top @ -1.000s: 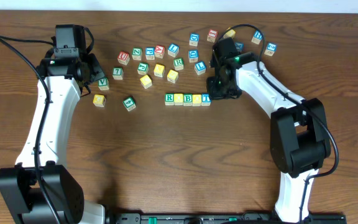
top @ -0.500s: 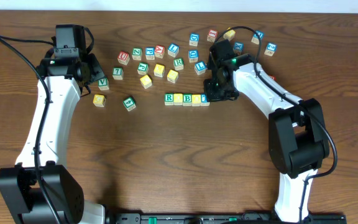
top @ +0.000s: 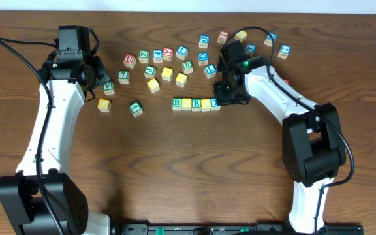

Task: Spell out ROBOT

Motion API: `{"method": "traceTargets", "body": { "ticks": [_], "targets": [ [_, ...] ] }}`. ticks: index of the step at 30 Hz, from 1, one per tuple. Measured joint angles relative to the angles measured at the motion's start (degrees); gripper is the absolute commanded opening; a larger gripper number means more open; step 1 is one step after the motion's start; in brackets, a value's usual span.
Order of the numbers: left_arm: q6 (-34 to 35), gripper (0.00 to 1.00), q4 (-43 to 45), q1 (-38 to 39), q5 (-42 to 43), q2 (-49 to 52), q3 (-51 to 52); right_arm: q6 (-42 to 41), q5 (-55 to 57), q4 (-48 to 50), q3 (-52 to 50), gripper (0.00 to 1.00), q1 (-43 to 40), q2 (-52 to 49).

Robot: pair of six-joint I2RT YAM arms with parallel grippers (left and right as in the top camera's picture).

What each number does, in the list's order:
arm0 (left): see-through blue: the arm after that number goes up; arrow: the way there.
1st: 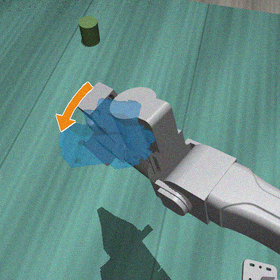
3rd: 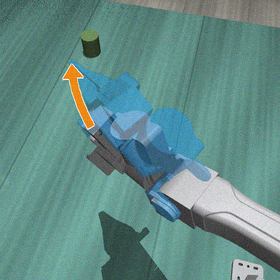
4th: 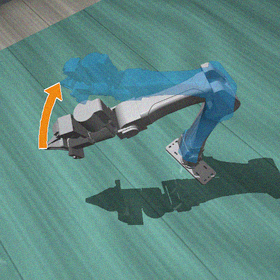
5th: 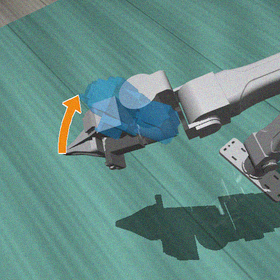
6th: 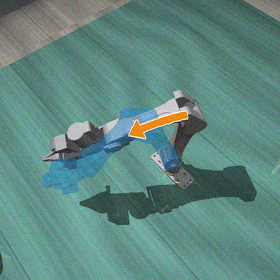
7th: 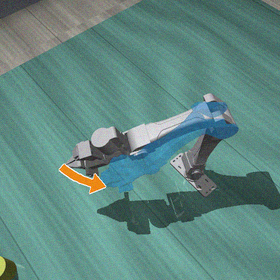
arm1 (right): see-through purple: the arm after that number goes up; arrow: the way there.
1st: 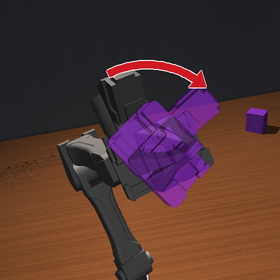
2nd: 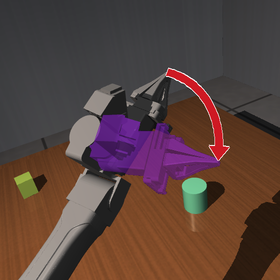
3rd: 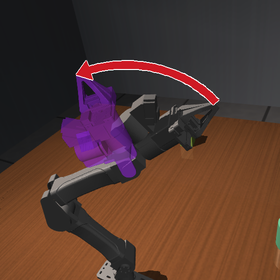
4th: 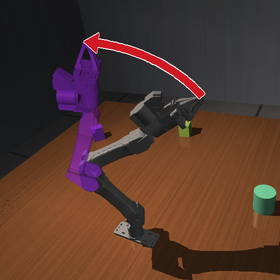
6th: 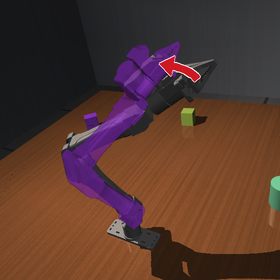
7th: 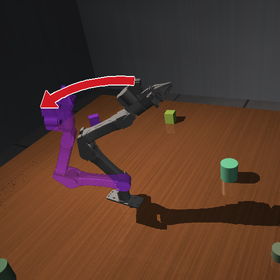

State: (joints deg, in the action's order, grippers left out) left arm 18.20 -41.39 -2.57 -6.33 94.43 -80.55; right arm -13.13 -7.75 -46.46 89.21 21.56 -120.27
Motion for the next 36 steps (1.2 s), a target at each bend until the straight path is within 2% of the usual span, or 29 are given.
{"method": "traceTargets", "body": {
  "ticks": [15, 36],
  "targets": [
    [0.0, 0.56, 0.0, 0.0, 0.4, 0.0, 0.0, 0.2, -0.1, -4.3, 3.5, 0.07, -0.5, 0.0],
    [0.0, 0.56, 0.0, 0.0, 0.5, 0.0, 0.0, 0.2, -0.2, -1.2, -0.5, 0.08, -0.5, 0.0]
  ]
}}
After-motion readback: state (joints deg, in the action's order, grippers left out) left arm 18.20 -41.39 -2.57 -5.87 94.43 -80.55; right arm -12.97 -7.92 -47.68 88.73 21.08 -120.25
